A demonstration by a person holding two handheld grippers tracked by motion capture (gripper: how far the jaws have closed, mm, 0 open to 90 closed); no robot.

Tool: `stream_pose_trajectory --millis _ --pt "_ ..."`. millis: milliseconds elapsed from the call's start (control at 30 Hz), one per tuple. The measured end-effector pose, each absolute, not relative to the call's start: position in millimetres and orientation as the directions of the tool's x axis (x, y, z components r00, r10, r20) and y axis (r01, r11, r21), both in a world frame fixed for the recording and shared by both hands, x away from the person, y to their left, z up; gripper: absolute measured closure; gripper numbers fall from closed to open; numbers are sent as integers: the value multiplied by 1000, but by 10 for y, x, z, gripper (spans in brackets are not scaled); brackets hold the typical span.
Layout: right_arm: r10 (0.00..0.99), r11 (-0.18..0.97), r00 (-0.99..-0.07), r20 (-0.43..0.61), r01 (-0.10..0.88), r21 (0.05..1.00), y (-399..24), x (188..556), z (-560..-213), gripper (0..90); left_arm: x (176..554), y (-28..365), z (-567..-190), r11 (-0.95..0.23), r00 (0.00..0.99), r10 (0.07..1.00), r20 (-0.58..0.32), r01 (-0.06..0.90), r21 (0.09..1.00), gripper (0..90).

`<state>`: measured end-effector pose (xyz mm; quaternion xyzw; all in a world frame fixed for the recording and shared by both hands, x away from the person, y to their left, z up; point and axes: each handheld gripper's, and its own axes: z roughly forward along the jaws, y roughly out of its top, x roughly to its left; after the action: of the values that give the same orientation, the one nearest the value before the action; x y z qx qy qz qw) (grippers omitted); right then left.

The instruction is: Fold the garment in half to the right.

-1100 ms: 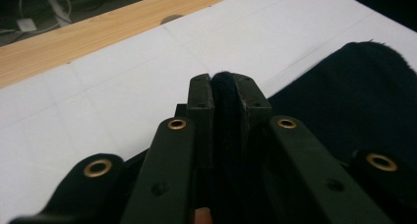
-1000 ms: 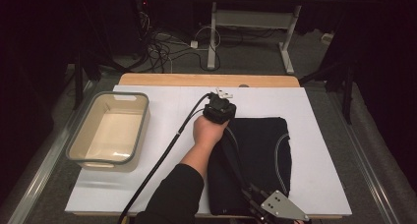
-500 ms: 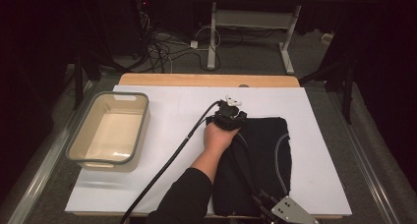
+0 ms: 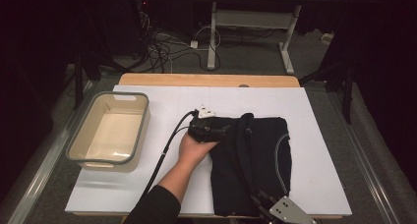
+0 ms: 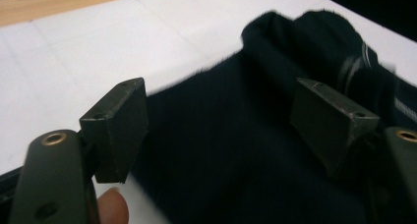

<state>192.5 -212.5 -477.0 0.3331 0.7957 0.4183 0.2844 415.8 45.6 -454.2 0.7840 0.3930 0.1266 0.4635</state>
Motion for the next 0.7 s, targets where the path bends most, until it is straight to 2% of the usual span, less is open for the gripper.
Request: stream_pose_trajectory --millis 67,333,400,700 --pt "766 432 -618 -176 292 853 -2116 1927 -4773 740 4098 537 -4587 -263 661 732 -169 502 824 156" --pt "766 434 -619 -176 295 851 -2097 1947 -4773 741 3819 896 -4759 -249 665 724 -185 502 828 134" --pt "765 435 -619 -177 295 851 -2092 1944 -4777 741 3761 978 -4777 -245 665 722 -192 505 828 95" --pt "764 429 -622 -169 296 853 -2108 1953 -4770 739 3324 1406 -4790 -279 673 723 -154 488 827 0"
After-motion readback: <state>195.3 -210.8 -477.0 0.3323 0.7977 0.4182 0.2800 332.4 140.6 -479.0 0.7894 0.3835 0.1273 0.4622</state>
